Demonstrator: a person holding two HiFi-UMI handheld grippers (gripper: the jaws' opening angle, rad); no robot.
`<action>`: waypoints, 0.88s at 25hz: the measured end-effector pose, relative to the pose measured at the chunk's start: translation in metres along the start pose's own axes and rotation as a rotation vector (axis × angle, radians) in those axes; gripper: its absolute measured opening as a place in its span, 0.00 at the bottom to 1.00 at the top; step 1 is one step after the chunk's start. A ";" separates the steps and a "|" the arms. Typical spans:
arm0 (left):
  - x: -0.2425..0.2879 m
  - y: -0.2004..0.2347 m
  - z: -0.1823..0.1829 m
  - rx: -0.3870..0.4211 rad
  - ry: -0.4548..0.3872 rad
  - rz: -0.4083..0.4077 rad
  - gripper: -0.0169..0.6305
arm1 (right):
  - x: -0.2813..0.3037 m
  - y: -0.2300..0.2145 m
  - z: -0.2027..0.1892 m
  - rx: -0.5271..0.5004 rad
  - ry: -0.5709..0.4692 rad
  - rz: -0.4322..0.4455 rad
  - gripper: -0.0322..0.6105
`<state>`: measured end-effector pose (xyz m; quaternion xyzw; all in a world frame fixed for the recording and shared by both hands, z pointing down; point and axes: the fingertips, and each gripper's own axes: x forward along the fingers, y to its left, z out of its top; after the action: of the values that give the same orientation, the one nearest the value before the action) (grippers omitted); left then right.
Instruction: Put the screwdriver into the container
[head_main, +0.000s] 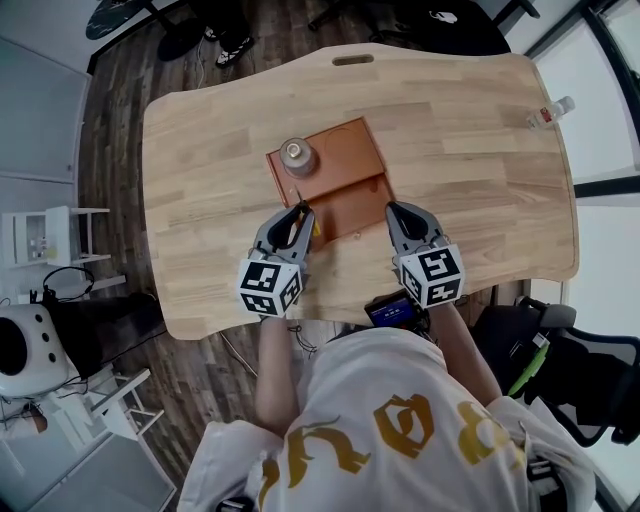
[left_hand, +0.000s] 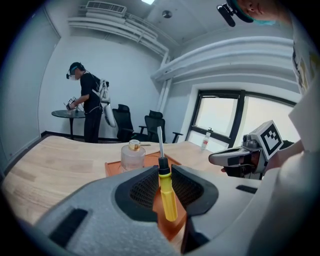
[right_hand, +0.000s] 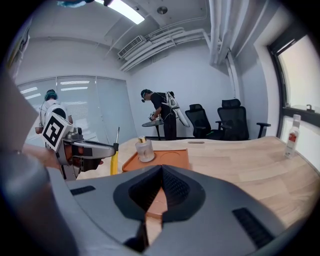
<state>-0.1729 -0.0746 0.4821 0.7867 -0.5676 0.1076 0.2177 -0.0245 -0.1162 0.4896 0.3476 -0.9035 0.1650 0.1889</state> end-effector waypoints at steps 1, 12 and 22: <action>0.002 0.001 -0.002 -0.004 0.005 -0.003 0.15 | 0.002 -0.001 -0.001 0.002 0.003 0.002 0.06; 0.012 0.013 -0.023 0.003 0.084 -0.008 0.15 | 0.024 -0.002 -0.013 0.015 0.047 0.013 0.06; 0.020 0.013 -0.049 -0.006 0.146 -0.029 0.15 | 0.031 -0.006 -0.030 0.028 0.083 0.012 0.06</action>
<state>-0.1746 -0.0724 0.5366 0.7843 -0.5391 0.1596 0.2623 -0.0348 -0.1252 0.5306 0.3376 -0.8945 0.1933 0.2204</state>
